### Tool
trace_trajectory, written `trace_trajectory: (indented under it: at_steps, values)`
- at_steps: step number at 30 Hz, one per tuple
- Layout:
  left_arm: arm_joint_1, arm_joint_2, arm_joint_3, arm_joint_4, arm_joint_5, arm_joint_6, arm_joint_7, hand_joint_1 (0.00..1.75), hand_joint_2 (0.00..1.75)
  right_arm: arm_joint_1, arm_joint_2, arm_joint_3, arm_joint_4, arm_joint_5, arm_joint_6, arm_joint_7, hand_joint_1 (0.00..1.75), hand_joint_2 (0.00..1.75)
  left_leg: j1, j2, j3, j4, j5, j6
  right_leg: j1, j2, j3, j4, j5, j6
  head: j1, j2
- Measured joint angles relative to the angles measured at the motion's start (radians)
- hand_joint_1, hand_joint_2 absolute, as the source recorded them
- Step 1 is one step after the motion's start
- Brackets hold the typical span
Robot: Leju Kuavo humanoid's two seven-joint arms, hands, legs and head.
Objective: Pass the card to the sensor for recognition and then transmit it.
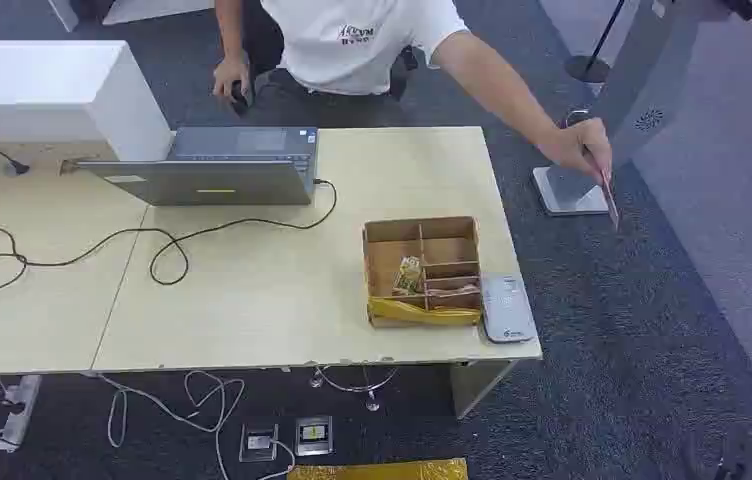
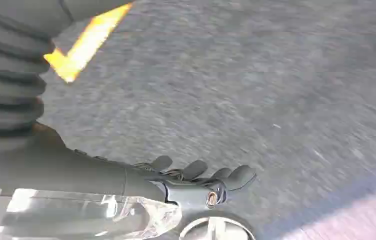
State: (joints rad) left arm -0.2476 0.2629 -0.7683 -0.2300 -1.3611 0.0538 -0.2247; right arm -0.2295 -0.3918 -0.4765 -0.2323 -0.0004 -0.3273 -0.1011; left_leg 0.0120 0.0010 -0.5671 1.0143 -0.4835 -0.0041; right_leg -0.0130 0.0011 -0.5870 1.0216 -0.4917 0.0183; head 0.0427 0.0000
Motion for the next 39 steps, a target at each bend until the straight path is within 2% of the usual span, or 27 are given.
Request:
trace_trajectory:
  at_steps: [6,11,14,20,25,30,39]
  values:
    - [0.002,-0.002,0.000,-0.003,0.000,0.010,-0.006,0.00,0.00,-0.047,-0.024,-0.080,-0.032,-0.002,-0.015,-0.050,0.00,1.75,0.000,0.000,-0.002,0.000,0.000,0.000,0.000,-0.001,0.000,0.001,0.000,0.000,0.000,0.000]
    - [0.004,-0.002,0.000,-0.008,0.013,0.047,-0.019,0.00,0.00,-0.173,-0.077,-0.091,-0.100,0.084,-0.027,-0.154,0.00,1.75,-0.003,0.001,0.000,0.000,0.001,0.002,-0.003,0.001,0.000,0.002,0.001,0.000,0.000,0.000]
    - [0.011,-0.002,0.000,-0.008,0.021,0.059,-0.019,0.00,0.00,-0.207,-0.081,-0.085,-0.140,0.159,-0.028,-0.202,0.00,1.75,-0.003,-0.004,-0.002,0.000,0.003,0.003,-0.003,-0.005,0.001,0.002,0.001,0.001,-0.001,0.000]
    - [0.012,-0.002,0.000,-0.008,0.026,0.059,-0.031,0.00,0.00,-0.272,-0.089,-0.006,-0.237,0.336,-0.029,-0.219,0.00,1.75,-0.003,-0.005,-0.004,0.000,0.003,0.004,-0.003,-0.006,-0.001,0.003,0.001,0.001,-0.001,0.000]
    - [0.004,-0.001,0.000,-0.008,0.021,0.045,-0.041,0.00,0.00,-0.313,-0.093,0.133,-0.419,0.593,-0.011,-0.183,0.00,1.75,-0.003,-0.006,-0.003,0.000,0.004,0.004,-0.002,-0.007,-0.001,0.003,0.001,0.001,-0.001,0.000]
    - [-0.003,-0.001,-0.008,-0.008,0.011,0.026,-0.048,0.00,0.00,-0.315,-0.089,0.262,-0.594,0.763,0.054,-0.170,0.00,1.75,-0.003,-0.006,-0.004,0.000,0.004,0.003,-0.003,-0.007,-0.001,0.004,0.001,0.001,-0.001,0.000]
    - [-0.017,-0.001,-0.021,-0.008,0.000,0.006,-0.064,0.00,0.00,-0.327,-0.078,0.429,-0.801,0.829,0.182,-0.183,0.00,1.75,-0.002,-0.008,-0.004,0.000,0.004,0.003,-0.002,-0.008,-0.001,0.004,0.000,0.000,-0.001,0.000]
